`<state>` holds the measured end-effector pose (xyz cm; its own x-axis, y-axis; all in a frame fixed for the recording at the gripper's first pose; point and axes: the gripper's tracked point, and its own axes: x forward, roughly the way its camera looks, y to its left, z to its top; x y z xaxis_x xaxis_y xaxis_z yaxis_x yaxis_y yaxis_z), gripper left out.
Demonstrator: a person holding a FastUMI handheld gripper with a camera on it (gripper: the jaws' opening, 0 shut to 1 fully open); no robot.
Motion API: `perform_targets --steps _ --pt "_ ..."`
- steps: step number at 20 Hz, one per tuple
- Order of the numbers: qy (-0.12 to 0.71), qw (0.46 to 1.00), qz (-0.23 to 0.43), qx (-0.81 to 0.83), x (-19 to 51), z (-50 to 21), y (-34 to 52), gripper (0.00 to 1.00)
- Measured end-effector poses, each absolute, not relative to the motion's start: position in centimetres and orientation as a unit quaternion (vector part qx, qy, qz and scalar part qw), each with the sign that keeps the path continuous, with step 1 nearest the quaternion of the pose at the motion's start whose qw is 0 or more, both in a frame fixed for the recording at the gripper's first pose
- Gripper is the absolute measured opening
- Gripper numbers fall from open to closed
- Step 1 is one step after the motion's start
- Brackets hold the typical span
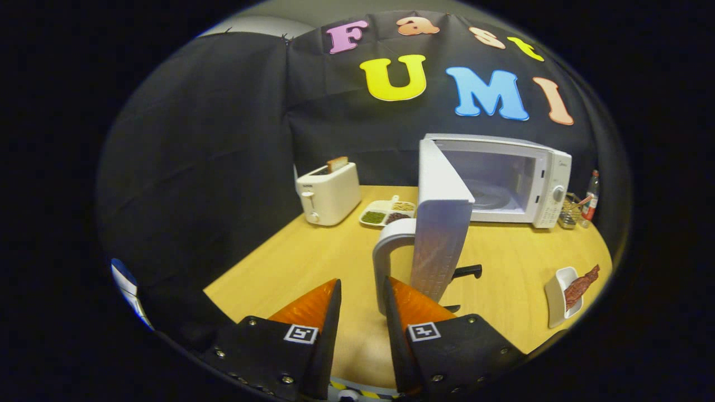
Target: Open the microwave, put the food inside, and close the microwave door.
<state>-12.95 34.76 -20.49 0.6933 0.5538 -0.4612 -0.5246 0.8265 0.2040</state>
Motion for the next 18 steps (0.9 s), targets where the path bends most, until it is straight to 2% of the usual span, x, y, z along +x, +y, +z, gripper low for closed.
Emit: perform_targets --steps 1,4,6,12,18 --pt "0.249 0.916 0.312 0.033 -13.2 -19.1 35.1 0.48" --pt "0.225 0.896 0.379 0.053 -15.1 -14.1 35.1 0.48" --pt "0.198 0.896 0.396 0.049 -15.2 -11.0 33.9 1.00" --pt "0.154 0.912 0.377 0.060 -11.5 -6.2 28.2 0.99" --pt "0.172 0.932 0.311 0.071 -6.0 -7.0 19.2 0.99"
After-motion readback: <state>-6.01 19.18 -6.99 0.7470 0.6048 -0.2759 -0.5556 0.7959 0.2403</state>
